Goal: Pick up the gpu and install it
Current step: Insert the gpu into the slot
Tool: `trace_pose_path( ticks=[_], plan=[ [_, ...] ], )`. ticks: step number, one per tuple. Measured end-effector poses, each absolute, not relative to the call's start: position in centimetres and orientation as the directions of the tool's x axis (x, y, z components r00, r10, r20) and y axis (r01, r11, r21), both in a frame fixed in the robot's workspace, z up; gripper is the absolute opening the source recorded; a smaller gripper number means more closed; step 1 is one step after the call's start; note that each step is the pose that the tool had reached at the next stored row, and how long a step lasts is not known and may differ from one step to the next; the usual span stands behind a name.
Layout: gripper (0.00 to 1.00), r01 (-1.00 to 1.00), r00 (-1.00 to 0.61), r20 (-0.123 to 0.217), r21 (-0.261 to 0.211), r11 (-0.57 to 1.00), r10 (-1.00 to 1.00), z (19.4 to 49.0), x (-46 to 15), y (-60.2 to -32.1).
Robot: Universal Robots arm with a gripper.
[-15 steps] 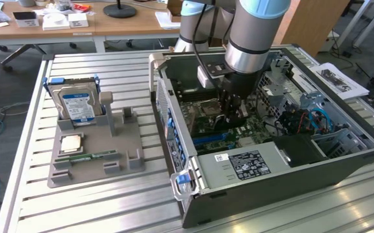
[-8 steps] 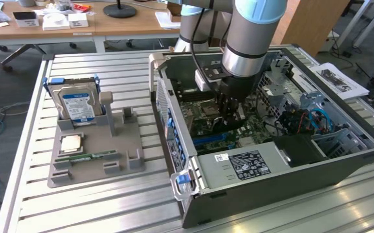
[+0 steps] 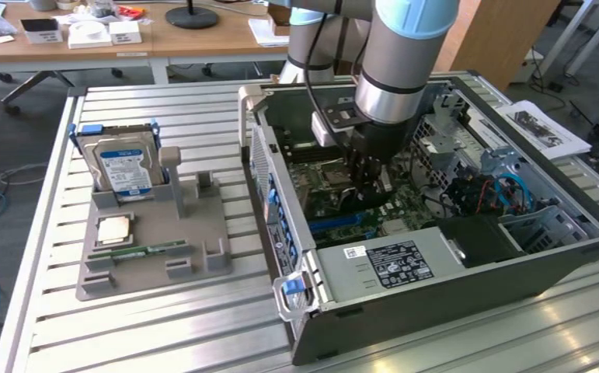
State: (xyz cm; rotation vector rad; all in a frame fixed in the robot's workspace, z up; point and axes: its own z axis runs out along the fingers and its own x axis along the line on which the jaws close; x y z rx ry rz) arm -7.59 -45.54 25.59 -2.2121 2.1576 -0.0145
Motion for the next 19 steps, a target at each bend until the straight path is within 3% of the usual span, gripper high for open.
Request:
trace_pose_path(
  ticks=[19],
  plan=[
    [0.27, -0.999, 0.026, -0.029, -0.043, -0.024, -0.999, 25.55, -8.65, -45.73]
  ],
)
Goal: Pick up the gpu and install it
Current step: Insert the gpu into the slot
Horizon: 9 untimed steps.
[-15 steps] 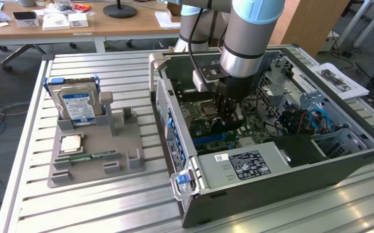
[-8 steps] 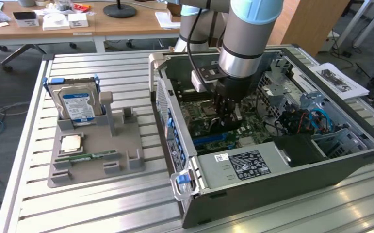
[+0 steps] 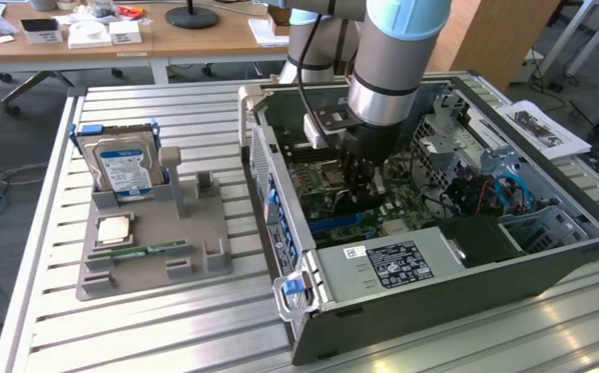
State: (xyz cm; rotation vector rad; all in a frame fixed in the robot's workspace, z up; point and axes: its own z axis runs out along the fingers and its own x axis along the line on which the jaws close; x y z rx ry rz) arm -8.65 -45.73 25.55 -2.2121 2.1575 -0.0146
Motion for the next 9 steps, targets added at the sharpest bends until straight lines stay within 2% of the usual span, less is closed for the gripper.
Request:
trace_pose_path(
  ticks=[9],
  plan=[
    [0.27, -0.999, 0.026, -0.029, -0.043, -0.024, -0.999, 25.54, -8.82, -45.74]
  ],
)
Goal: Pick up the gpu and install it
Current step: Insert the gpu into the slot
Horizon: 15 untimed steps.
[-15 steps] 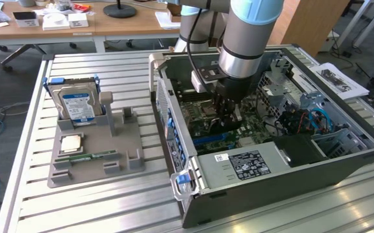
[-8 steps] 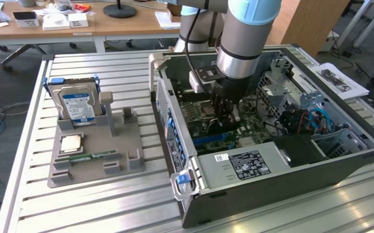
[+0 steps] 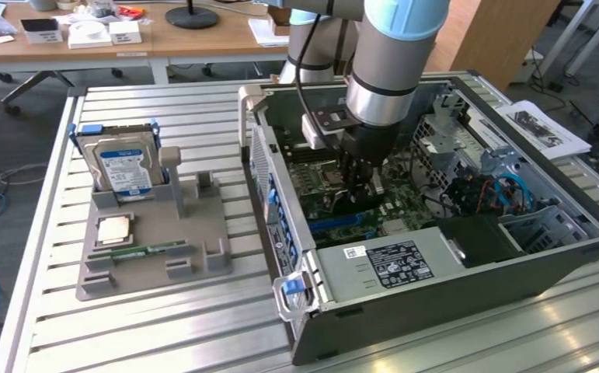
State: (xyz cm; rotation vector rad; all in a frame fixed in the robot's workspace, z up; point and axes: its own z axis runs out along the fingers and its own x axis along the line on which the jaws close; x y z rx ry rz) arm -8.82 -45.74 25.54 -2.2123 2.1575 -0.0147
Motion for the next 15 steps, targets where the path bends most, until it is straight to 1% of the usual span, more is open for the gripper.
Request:
trace_pose_path(
  ticks=[15],
  plan=[
    [0.27, -0.999, 0.026, -0.029, -0.043, -0.024, -0.999, 25.54, -9.16, -46.01]
  ],
)
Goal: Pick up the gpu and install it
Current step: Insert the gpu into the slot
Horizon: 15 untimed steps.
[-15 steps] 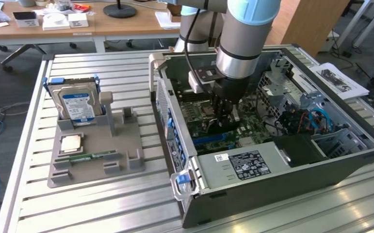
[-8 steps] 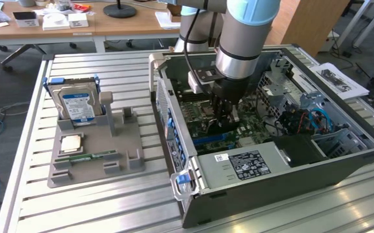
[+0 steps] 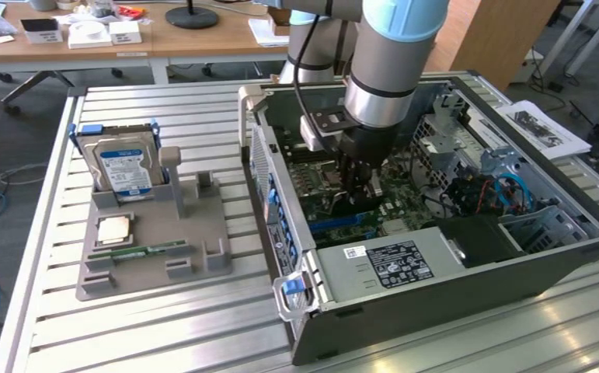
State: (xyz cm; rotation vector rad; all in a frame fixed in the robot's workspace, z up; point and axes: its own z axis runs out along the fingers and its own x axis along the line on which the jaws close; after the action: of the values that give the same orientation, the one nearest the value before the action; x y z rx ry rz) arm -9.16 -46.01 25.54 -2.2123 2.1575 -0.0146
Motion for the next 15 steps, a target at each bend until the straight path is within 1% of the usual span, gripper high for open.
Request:
trace_pose_path(
  ticks=[15],
  plan=[
    [0.27, -0.999, 0.026, -0.029, -0.043, -0.024, -0.999, 25.16, -9.41, -46.01]
  ],
)
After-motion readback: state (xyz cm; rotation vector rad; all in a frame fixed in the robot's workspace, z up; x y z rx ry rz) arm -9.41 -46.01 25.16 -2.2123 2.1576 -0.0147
